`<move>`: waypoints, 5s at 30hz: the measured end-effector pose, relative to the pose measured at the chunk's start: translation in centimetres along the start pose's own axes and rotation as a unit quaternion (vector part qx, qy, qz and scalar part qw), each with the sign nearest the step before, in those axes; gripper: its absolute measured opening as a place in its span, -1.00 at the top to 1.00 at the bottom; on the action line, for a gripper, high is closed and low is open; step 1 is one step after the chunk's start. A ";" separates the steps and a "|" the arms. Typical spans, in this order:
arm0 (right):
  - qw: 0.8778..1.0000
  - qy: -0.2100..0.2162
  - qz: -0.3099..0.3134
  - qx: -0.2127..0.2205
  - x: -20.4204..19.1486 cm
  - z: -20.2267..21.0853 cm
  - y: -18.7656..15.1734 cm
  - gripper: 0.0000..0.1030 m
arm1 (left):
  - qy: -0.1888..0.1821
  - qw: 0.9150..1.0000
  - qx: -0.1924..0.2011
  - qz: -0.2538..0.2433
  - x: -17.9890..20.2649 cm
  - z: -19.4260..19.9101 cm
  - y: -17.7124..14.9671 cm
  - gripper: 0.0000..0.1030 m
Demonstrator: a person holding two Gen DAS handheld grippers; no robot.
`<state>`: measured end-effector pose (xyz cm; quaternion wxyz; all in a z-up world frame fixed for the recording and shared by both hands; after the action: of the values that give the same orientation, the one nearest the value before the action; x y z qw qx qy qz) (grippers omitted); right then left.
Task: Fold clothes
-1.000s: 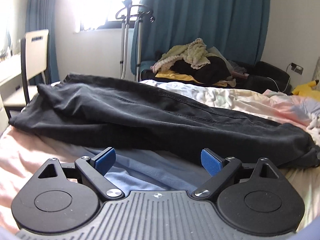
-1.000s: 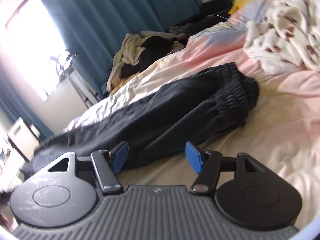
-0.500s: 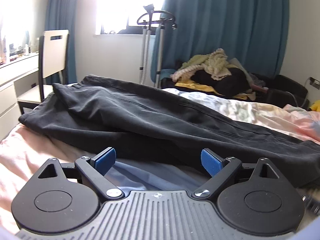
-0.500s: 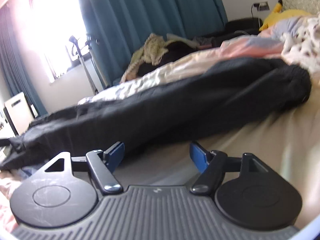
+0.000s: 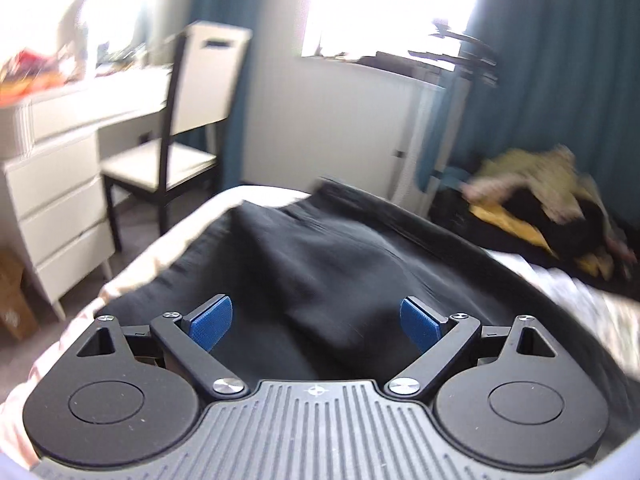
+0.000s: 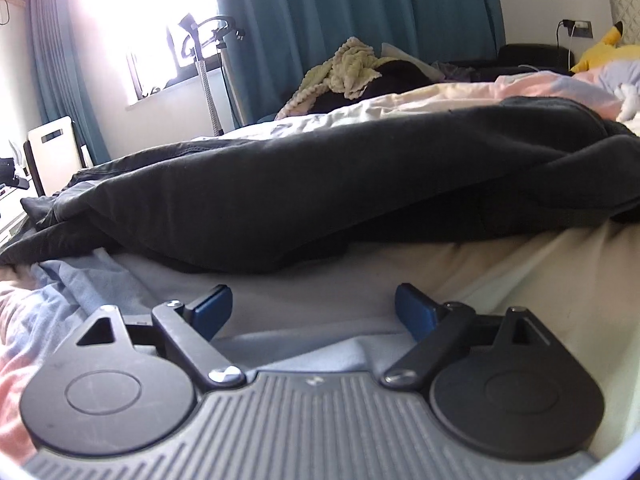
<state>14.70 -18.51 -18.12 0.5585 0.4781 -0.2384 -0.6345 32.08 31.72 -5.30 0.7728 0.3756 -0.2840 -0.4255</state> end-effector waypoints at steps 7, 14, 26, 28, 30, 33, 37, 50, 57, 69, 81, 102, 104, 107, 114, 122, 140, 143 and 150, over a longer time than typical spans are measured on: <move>1.000 -0.016 0.013 -0.005 -0.5 -1.0 -0.2 -0.87 | 0.008 0.998 -0.029 0.059 -2.3 -6.5 3.8 -0.59; 1.000 -0.012 0.018 -0.006 -0.6 -1.4 -0.4 -1.00 | 0.071 0.995 -0.056 0.033 -1.9 -9.7 4.0 0.74; 1.000 0.000 0.004 -0.004 -0.3 -1.3 -0.3 -1.00 | 0.050 0.994 0.014 0.101 -5.5 1.2 8.3 0.78; 1.000 0.002 0.002 -0.004 -0.3 -1.2 -0.2 -1.00 | 0.063 0.994 0.013 0.088 -6.8 1.2 7.0 0.78; 1.000 0.002 0.002 -0.004 -0.3 -1.3 -0.2 -1.00 | 0.084 0.993 -0.004 0.086 -8.3 -0.2 4.8 0.78; 1.000 0.004 0.000 -0.004 -0.2 -1.3 -0.2 -1.00 | 0.102 0.990 -0.042 0.086 -10.3 -2.9 0.6 0.77; 1.000 0.004 0.000 -0.006 -0.3 -1.4 -0.2 -1.00 | 0.098 0.995 -0.006 0.016 -10.1 -3.9 -2.8 0.75; 1.000 0.000 -0.005 0.004 -0.7 0.7 1.0 -1.00 | 0.033 0.998 0.033 -0.039 -5.4 5.6 -4.3 -0.57; 0.999 -0.010 0.004 0.042 -0.3 4.9 2.9 -1.00 | -0.052 0.992 0.073 -0.084 2.6 17.8 -7.0 -0.77; 0.994 0.000 -0.078 0.083 3.8 13.6 5.9 -1.00 | -0.193 0.961 0.085 -0.179 17.4 32.9 -19.4 -0.81; 0.990 -0.048 -0.099 0.089 15.4 17.2 13.3 -0.98 | -0.271 0.936 0.075 -0.213 19.5 33.0 -27.1 -0.82; 0.982 0.061 -0.179 0.006 23.1 9.1 10.1 0.67 | -0.296 0.940 -0.024 -0.170 21.0 29.8 -28.3 -0.83; 0.980 0.035 -0.196 -0.012 23.7 8.8 9.5 0.70 | -0.298 0.940 -0.028 -0.163 21.0 29.7 -28.2 -0.83; 0.981 -0.011 -0.194 -0.009 23.8 9.3 10.0 0.79 | -0.292 0.942 -0.029 -0.160 20.7 29.7 -28.1 -0.83; 0.984 -0.128 -0.094 0.082 23.2 14.1 14.2 0.84 | -0.289 0.944 -0.032 -0.153 20.4 30.0 -28.0 -0.83; 0.985 -0.138 -0.107 0.010 26.5 12.2 10.2 0.67 | -0.286 0.942 -0.018 -0.177 21.0 30.4 -28.2 -0.83; 0.885 0.050 -0.453 0.095 22.1 14.8 7.7 -0.69 | -0.266 0.946 0.004 -0.185 20.2 31.6 -28.1 -0.83; 0.851 0.074 -0.514 0.081 22.7 11.9 6.4 -0.69 | -0.257 0.948 -0.002 -0.187 20.3 31.2 -28.1 -0.83; 0.859 0.084 -0.502 0.059 24.6 7.5 6.7 -0.72 | -0.249 0.948 -0.028 -0.194 20.6 30.0 -28.4 -0.83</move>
<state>13.43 -45.02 -17.64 0.1529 0.6162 0.0444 -0.7713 6.54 -6.49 -9.53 0.5901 0.2838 -0.3771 -0.6550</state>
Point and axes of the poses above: each gripper's, at about its wrist camera, not at the fingertips, and z roughly against the way its jaws point, x to its right, y to its top, the point moved 6 cm from there along -z, roughly the way its jaws point, and after that the axes turned 9 degrees about y, right-handed, at the moved point
